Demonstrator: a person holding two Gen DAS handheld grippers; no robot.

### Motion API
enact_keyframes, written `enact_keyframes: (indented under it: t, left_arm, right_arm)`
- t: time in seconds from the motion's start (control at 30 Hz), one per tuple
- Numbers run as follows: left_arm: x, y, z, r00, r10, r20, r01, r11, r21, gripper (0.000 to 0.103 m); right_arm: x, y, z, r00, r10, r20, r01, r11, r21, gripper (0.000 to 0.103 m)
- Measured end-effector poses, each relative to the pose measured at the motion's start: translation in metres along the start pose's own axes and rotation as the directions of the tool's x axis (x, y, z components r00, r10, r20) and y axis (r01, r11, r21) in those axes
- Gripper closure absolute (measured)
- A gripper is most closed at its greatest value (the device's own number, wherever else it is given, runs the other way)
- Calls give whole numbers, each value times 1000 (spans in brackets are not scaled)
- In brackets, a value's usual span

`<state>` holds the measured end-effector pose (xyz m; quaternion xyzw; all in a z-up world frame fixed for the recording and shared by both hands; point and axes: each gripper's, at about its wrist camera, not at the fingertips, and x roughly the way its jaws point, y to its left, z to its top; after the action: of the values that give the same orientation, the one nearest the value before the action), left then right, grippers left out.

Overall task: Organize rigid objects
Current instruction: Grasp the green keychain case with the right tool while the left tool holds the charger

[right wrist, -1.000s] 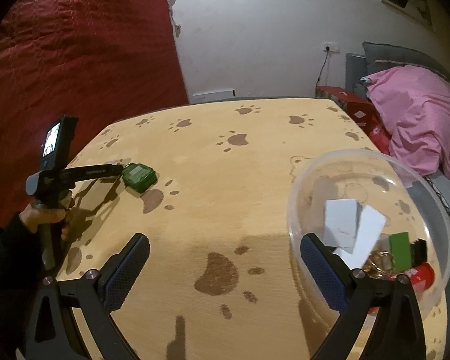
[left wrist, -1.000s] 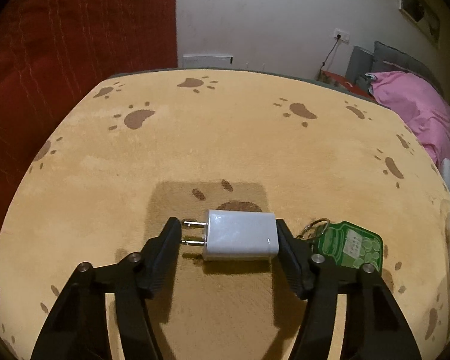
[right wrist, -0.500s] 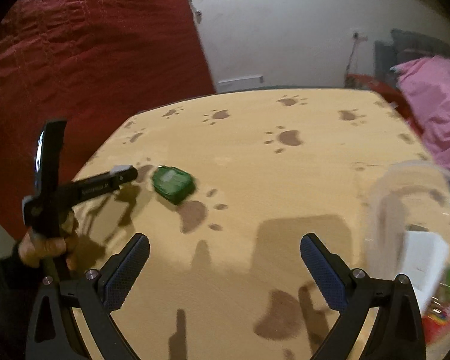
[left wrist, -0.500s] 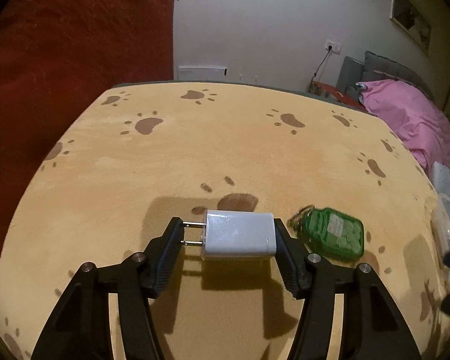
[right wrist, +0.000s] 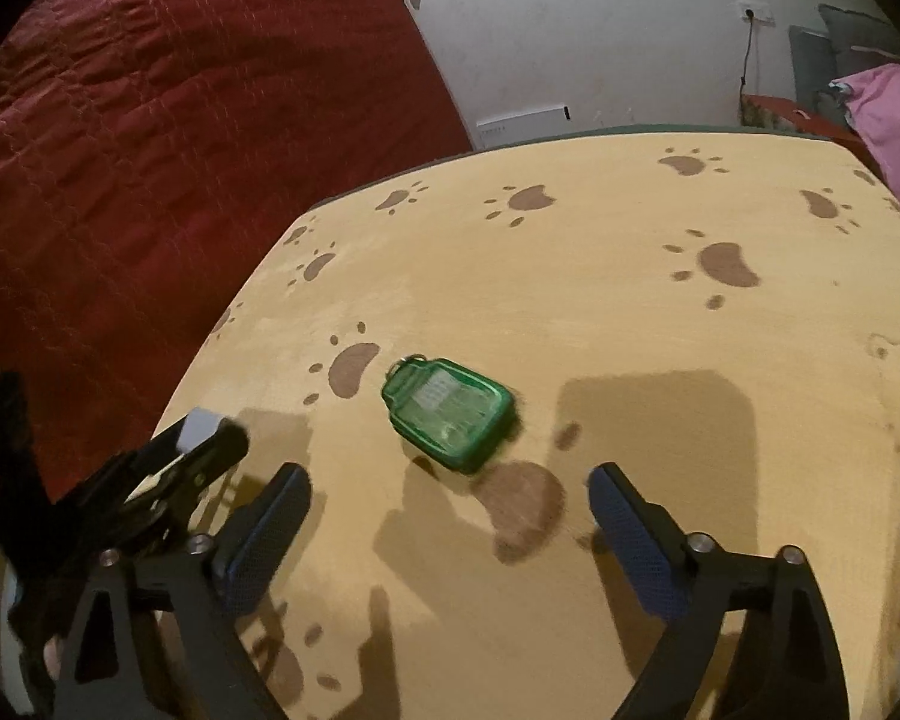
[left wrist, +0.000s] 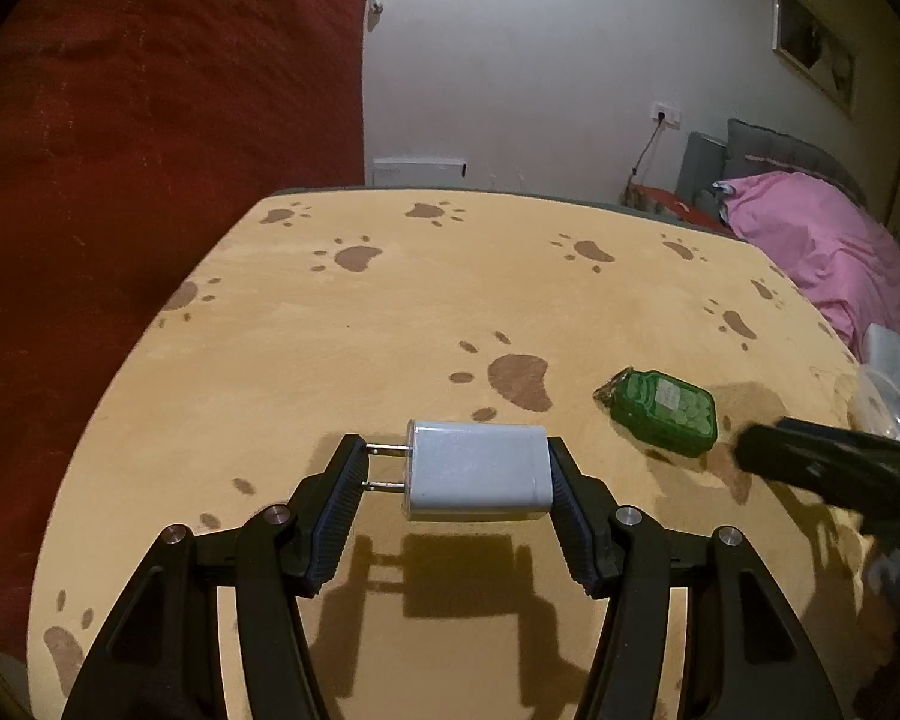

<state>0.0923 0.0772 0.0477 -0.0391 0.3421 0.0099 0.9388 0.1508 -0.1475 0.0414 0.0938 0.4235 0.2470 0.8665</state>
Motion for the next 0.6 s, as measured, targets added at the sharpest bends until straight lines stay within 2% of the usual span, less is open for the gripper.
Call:
enact_keyframes:
  t: [0.17,0.4,0.6]
  left_arm:
    - [-7,11,-5,1000,10,17,-9,1000,-23,43]
    - [-8,25,-7,1000,-1,19,3,997,-73,43]
    - [-7,28,-9,1000,-5,19,6,996,-85,43]
  right_arm:
    - [21,13,2,999,-43,-21,43,999,-9,18]
    - [37,18,3,993,-116,-1,116,993,8,18]
    - [54,34,7,983,-182,29,183,980,-73,22]
